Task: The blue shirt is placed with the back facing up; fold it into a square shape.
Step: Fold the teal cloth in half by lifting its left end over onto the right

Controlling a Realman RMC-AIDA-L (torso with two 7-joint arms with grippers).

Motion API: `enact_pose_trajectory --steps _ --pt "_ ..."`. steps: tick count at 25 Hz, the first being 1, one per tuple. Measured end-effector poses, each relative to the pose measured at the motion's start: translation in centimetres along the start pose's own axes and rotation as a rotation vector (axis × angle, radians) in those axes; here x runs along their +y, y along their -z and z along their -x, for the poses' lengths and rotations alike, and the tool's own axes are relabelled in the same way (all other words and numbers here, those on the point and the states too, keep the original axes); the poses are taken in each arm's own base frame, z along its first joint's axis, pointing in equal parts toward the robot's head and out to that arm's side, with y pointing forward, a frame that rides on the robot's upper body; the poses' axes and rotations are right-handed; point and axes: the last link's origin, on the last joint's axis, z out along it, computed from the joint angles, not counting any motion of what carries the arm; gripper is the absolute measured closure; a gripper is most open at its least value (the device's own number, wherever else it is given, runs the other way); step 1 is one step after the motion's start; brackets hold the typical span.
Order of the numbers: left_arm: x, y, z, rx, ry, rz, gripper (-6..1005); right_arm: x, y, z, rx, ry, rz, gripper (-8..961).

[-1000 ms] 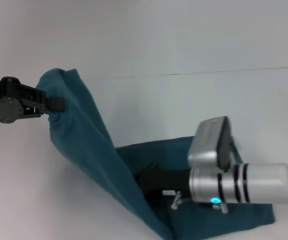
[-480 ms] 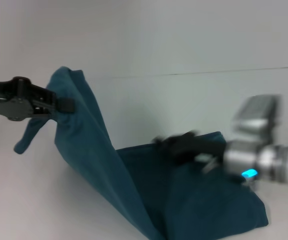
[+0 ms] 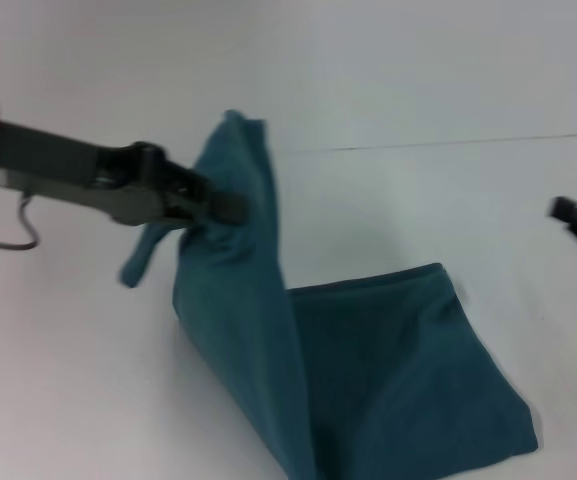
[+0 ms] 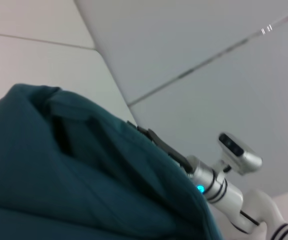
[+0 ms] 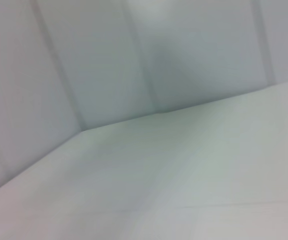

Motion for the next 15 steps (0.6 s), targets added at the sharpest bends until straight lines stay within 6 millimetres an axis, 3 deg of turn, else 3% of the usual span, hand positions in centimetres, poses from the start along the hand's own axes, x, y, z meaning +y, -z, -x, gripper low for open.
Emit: enact_pose_trajectory --steps 5,15 --pt "1.3 -2.9 -1.5 -0.03 -0.024 0.036 916 -2.3 3.0 0.0 -0.02 -0.043 -0.092 944" --pt "3.3 -8.1 -3.7 -0.08 -0.055 0.038 917 -3.1 4.5 -0.4 -0.039 -0.065 -0.141 940"
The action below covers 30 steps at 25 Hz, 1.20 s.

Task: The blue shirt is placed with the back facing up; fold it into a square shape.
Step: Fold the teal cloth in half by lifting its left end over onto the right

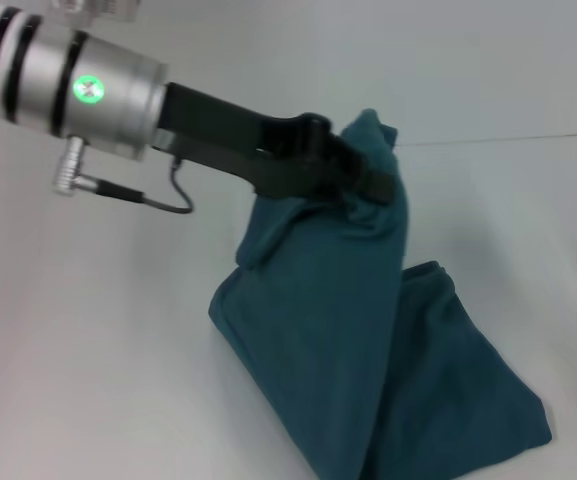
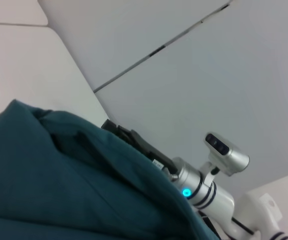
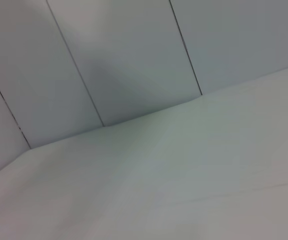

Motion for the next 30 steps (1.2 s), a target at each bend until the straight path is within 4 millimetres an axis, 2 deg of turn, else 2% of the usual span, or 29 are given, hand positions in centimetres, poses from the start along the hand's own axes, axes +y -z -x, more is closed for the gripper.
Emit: enact_pose_trajectory --steps 9,18,24,30 --pt "-0.8 -2.9 -0.5 0.055 0.029 -0.028 916 -0.2 0.2 0.1 0.001 0.003 -0.006 937" --pt "-2.9 -8.2 0.8 0.039 0.027 -0.13 914 -0.5 0.4 0.3 -0.003 0.007 -0.014 934" --pt "-3.5 -9.2 0.8 0.073 0.049 -0.138 906 -0.5 0.3 0.3 -0.003 0.007 -0.016 932" --pt "-3.2 -9.4 1.0 0.056 0.041 -0.117 708 -0.4 0.0 0.4 -0.004 0.007 -0.019 929"
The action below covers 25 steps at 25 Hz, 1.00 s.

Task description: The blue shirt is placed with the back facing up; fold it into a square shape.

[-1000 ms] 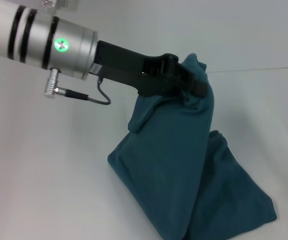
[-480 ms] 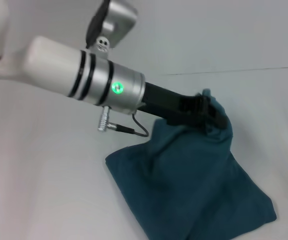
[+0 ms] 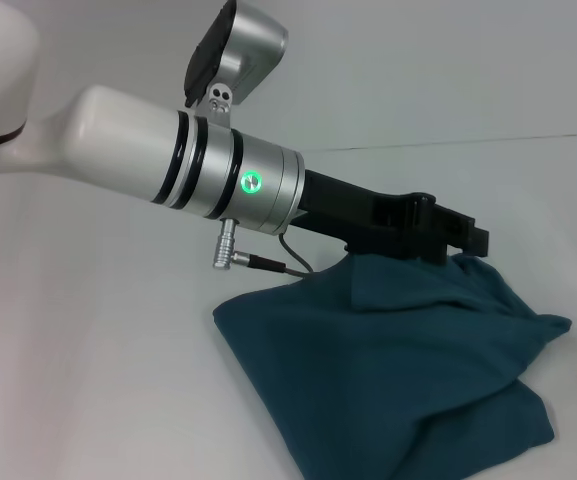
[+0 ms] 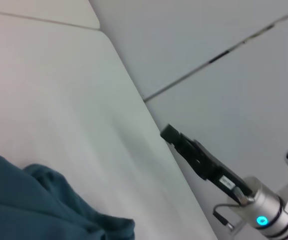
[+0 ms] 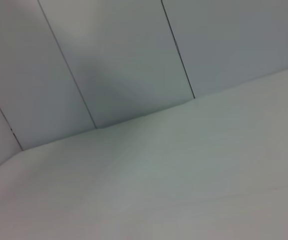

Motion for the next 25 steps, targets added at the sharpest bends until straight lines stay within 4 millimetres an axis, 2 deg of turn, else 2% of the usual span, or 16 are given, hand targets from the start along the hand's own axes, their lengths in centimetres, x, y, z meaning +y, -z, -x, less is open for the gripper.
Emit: enact_pose_trajectory --steps 4,9,10,15,16,17,18,19,20,21,25 --pt "0.1 0.5 0.4 -0.021 -0.029 0.02 518 0.1 -0.3 0.1 0.004 0.006 0.007 928" --pt "-1.1 2.1 1.5 0.0 -0.05 0.018 304 0.4 -0.4 0.2 0.007 0.01 0.022 926" --pt "-2.2 3.6 2.4 0.025 -0.078 0.007 262 0.4 -0.3 0.3 0.008 0.012 0.028 926" --pt "-4.5 6.5 4.5 0.105 -0.114 -0.048 106 1.4 -0.5 1.3 0.069 0.07 0.097 924" --pt "-5.0 7.1 5.0 0.117 -0.129 -0.058 75 1.9 -0.7 1.9 0.102 0.102 0.119 924" --pt "-5.3 7.4 5.4 0.123 -0.142 -0.064 75 2.5 -0.9 2.6 0.131 0.135 0.14 923" --pt "-6.0 8.4 6.7 0.144 -0.181 -0.081 75 3.3 -1.1 3.2 0.164 0.166 0.169 923" --pt "-6.0 8.4 6.7 0.144 -0.181 -0.081 75 4.2 -1.4 4.0 0.195 0.205 0.196 923" --pt "-6.7 9.0 7.8 0.162 -0.21 -0.09 75 5.1 -1.6 4.6 0.222 0.24 0.215 922" --pt "-6.7 9.0 7.8 0.162 -0.21 -0.09 74 6.2 -2.0 5.6 0.252 0.286 0.234 922" --pt "-7.9 10.1 10.2 0.216 -0.238 -0.091 74 10.6 -3.9 8.5 0.407 0.435 0.287 920"
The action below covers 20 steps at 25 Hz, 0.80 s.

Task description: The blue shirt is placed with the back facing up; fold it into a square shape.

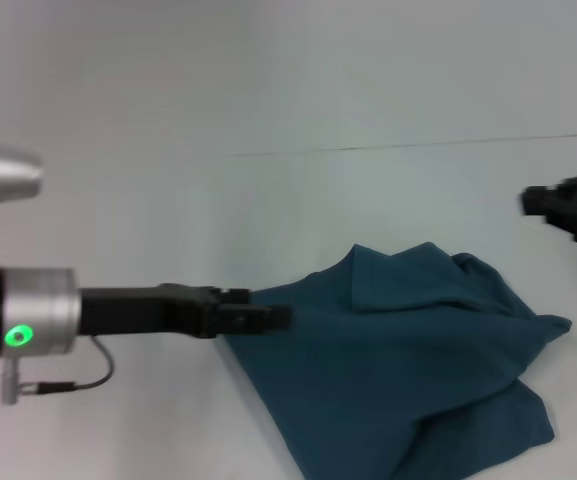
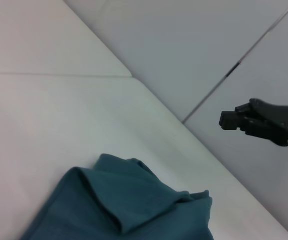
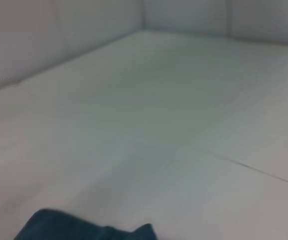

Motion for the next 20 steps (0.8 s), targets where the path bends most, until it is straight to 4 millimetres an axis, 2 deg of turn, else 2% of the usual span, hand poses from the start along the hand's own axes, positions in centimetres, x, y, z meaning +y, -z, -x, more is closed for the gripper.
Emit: enact_pose_trajectory --steps 4,8,11,13,15,17,18,20 --pt "-0.9 2.0 1.8 0.074 0.014 -0.02 74 2.4 -1.8 3.9 0.164 0.066 0.092 919" --pt "-1.1 3.4 2.9 0.111 0.01 -0.018 75 4.9 -4.0 6.4 0.317 0.095 0.173 780" --pt "-1.2 4.7 4.1 0.153 0.015 -0.011 76 6.6 -6.2 7.1 0.416 0.11 0.161 674" --pt "-1.2 5.0 4.7 0.164 0.017 -0.005 77 8.0 -8.8 7.1 0.476 0.129 0.096 603" --pt "-1.1 5.2 5.1 0.162 0.016 -0.001 79 8.5 -9.6 6.9 0.493 0.128 0.086 532" --pt "-1.1 5.1 5.4 0.159 0.018 0.003 79 9.1 -10.6 6.5 0.518 0.119 0.08 278" --pt "-1.1 5.1 5.5 0.157 0.02 0.006 79 9.7 -11.8 6.2 0.535 0.105 0.068 268" --pt "-1.1 4.9 5.8 0.156 0.024 0.009 79 9.9 -12.3 6.0 0.538 0.104 0.057 248"
